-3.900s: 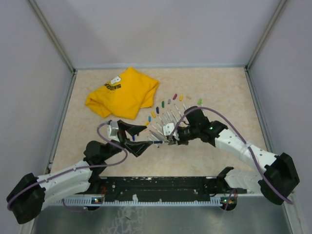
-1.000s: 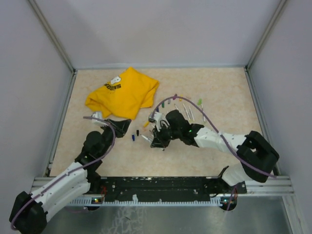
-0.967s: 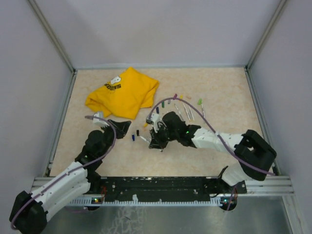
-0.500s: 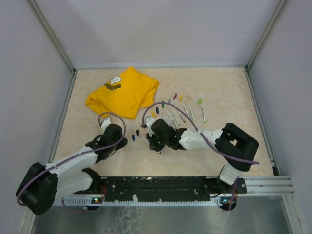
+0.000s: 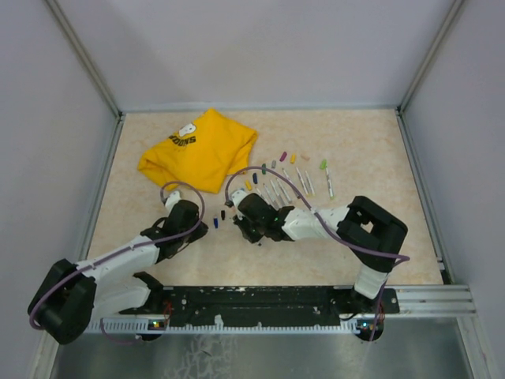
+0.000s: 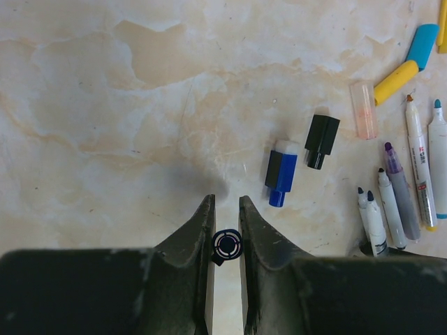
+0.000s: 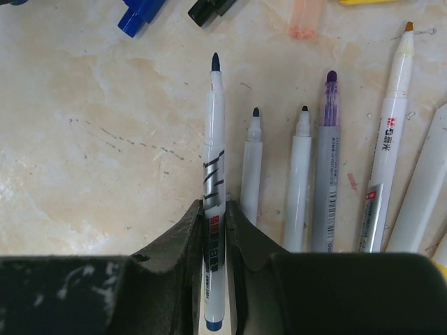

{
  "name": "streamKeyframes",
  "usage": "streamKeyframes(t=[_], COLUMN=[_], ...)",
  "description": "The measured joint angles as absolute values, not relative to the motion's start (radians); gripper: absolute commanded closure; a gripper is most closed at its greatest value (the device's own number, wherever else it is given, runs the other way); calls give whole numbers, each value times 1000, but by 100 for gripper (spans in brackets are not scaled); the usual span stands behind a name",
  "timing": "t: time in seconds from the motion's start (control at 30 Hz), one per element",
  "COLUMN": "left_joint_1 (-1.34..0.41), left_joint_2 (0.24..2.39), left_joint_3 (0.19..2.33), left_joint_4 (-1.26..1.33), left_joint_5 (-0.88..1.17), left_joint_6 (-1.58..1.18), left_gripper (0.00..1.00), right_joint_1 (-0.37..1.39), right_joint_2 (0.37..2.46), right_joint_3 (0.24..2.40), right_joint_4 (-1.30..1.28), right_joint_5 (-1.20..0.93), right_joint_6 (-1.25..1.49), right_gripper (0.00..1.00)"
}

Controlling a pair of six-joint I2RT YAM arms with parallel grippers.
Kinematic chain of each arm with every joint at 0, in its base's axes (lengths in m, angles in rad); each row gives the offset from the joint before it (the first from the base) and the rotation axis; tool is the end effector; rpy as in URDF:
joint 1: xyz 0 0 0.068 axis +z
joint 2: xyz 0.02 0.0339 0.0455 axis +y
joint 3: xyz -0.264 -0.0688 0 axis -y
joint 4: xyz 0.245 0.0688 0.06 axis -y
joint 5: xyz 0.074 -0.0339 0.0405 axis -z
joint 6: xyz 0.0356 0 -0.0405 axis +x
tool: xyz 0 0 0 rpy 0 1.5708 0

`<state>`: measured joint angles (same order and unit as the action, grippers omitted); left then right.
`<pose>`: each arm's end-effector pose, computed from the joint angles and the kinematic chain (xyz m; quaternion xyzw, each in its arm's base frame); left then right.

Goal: Open the pen caps
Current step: Place the pen cap at the center of the board, then reset both arms

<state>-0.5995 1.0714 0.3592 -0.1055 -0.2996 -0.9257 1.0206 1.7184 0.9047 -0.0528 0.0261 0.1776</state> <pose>0.1645 -0.0997 0.1518 -0.2035 0.8984 -0.1508 0.3588 0.1794 0.2908 0.1543 -0.3799 0.8583 0.1844 0.2917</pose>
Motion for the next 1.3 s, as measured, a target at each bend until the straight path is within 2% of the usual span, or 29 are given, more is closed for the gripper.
streamKeyframes(t=[0.2,0.63,0.93,1.1,1.3], left_joint_1=[-599,-599,-599,-599,-599], left_joint_2=[1094,1090,981,871,765], left_joint_3=[359,359,360,360,361], left_joint_4=[-105,-103,-115,-117,-60], left_joint_5=[-296,-295,-286,-276,-234], left_joint_6=[-928,-927,-897,-844,-720], left_gripper=[71,65,53,47,20], right_joint_1=[1025,1026,1026,1026,977], right_joint_2=[1728,1728,1668,1567,1430], right_joint_3=[919,925,924,924,924], right_joint_4=[-56,-70,-106,-117,-199], right_joint_5=[42,40,23,-11,-164], right_joint_6=[174,152,108,49,-124], right_gripper=[77,76,74,57,43])
